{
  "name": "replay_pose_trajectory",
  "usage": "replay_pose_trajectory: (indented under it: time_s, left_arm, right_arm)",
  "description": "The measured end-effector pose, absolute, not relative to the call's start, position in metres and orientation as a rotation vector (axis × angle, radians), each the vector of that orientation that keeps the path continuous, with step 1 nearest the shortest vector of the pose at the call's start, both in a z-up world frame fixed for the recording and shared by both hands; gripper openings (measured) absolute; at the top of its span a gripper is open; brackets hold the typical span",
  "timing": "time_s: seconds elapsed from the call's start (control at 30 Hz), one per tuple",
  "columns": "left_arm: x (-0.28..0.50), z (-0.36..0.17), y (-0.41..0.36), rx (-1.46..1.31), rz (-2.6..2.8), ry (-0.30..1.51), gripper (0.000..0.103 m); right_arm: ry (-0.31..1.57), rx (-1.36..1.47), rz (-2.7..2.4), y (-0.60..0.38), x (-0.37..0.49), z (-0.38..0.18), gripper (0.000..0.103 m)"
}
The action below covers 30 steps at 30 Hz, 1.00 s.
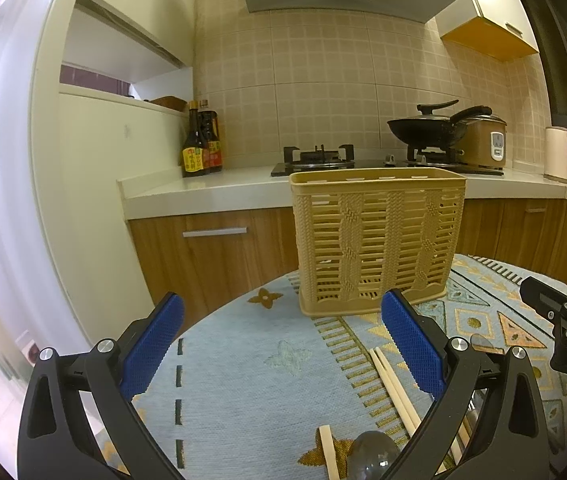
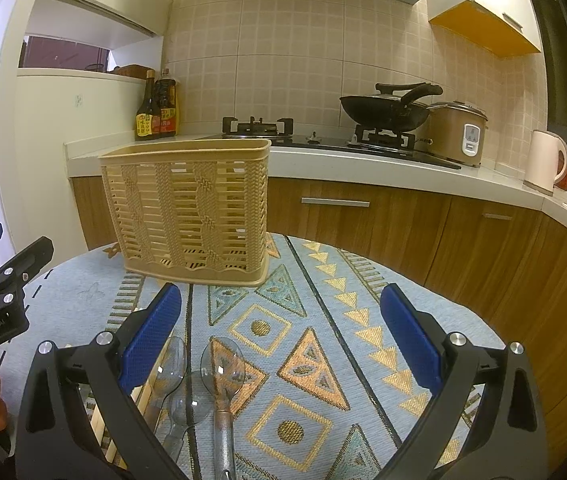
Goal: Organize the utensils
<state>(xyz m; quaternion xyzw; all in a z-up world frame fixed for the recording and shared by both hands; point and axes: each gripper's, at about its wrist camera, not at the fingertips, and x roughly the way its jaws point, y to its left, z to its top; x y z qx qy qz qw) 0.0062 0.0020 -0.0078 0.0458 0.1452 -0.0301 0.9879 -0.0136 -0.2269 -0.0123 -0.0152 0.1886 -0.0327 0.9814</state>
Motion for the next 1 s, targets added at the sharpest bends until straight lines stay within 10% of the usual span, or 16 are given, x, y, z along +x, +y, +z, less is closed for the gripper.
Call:
replay_pose_trajectory:
  time_s: [1.0]
  left_arm:
    - [0.0095,-0.0065,0.0050,0.076,-0.086,0.329,0.096]
  right_arm:
    - [0.420,-0.045,-0.075,-0.2253,-0.0066,-0.0153,0.095]
